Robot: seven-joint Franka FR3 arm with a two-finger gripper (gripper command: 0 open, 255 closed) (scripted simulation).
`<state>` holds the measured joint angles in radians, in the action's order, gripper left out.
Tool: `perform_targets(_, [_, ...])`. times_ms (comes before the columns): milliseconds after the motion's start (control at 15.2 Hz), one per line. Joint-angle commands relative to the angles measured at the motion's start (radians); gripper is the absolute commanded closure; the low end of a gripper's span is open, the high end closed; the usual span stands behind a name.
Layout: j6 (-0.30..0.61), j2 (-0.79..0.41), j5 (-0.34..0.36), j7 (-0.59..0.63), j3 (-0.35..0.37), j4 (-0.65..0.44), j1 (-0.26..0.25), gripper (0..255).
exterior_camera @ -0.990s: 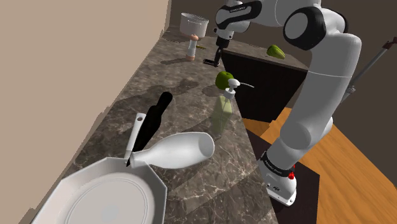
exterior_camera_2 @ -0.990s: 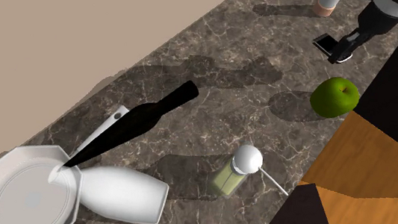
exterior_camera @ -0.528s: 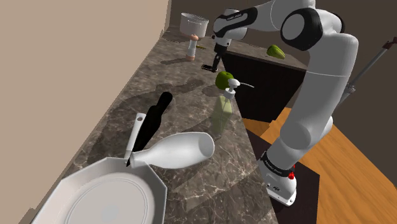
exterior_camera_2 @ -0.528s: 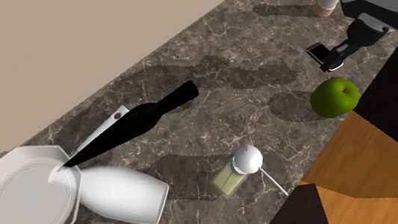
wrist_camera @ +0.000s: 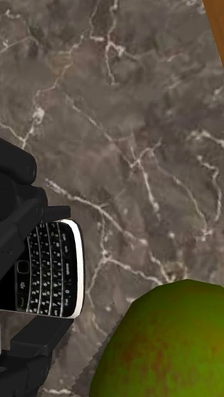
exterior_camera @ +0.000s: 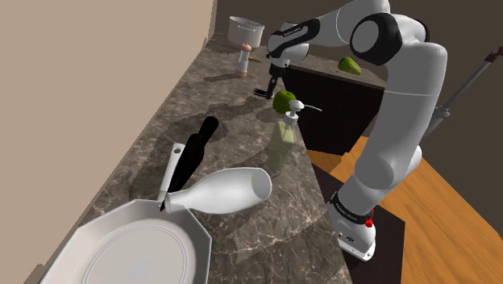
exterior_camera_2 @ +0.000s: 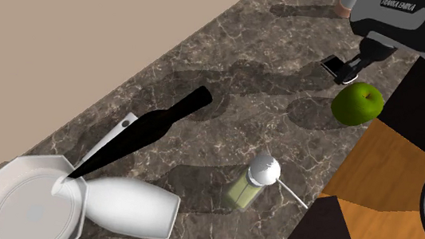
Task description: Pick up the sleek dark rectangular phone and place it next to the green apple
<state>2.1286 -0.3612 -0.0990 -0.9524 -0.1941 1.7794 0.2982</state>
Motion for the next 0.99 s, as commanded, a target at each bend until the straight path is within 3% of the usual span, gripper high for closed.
perform_targets(0, [0.028, -0.014, -0.004, -0.002, 0.002, 0.013, 0.001, 255])
perform_targets(528, [0.028, -0.014, -0.004, -0.002, 0.002, 0.013, 0.001, 255])
perform_targets(594, [0.028, -0.014, -0.004, -0.002, 0.002, 0.013, 0.001, 0])
perform_targets(924, [0.028, -0.014, -0.004, -0.002, 0.002, 0.013, 0.001, 0])
